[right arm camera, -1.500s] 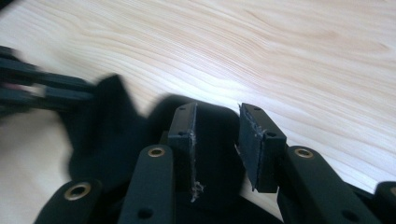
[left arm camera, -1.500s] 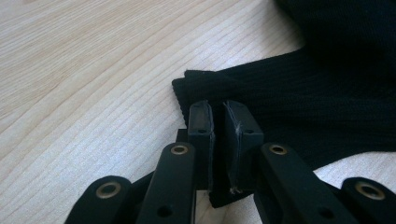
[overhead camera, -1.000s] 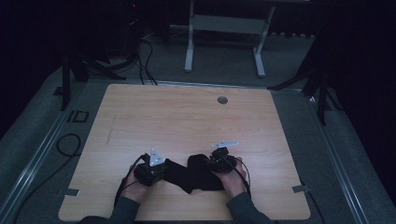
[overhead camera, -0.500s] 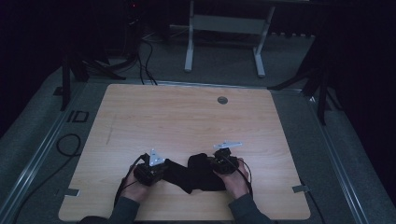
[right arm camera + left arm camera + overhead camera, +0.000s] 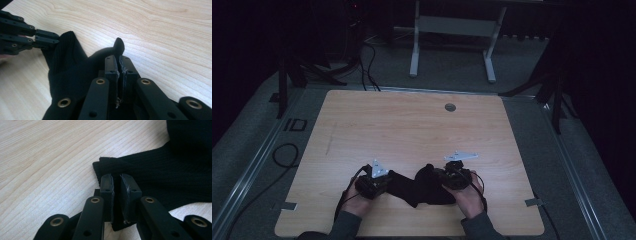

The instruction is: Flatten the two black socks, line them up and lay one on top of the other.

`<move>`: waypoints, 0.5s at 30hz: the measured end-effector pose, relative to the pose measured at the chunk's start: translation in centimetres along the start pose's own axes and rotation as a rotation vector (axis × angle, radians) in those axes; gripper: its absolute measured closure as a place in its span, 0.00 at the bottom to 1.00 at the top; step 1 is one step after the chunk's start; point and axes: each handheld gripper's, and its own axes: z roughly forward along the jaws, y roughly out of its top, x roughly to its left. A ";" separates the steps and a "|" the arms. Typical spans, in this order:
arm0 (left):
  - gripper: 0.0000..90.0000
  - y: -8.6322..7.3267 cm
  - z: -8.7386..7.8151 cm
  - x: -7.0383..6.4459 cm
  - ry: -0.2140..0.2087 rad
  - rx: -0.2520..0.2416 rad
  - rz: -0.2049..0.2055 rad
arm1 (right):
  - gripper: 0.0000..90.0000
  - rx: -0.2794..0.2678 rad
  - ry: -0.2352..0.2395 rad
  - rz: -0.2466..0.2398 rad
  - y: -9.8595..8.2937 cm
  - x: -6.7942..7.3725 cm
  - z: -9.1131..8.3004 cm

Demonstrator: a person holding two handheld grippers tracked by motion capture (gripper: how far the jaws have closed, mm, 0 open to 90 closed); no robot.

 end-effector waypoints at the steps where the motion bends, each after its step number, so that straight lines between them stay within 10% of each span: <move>1: 0.90 0.0 0.0 0.0 0.000 0.000 0.000 | 0.95 0.000 0.000 0.000 0.0 0.0 0.0; 15: 0.90 -0.1 0.0 0.1 -0.008 -0.003 0.000 | 0.95 -0.051 -0.013 0.039 -1.2 -0.9 -4.2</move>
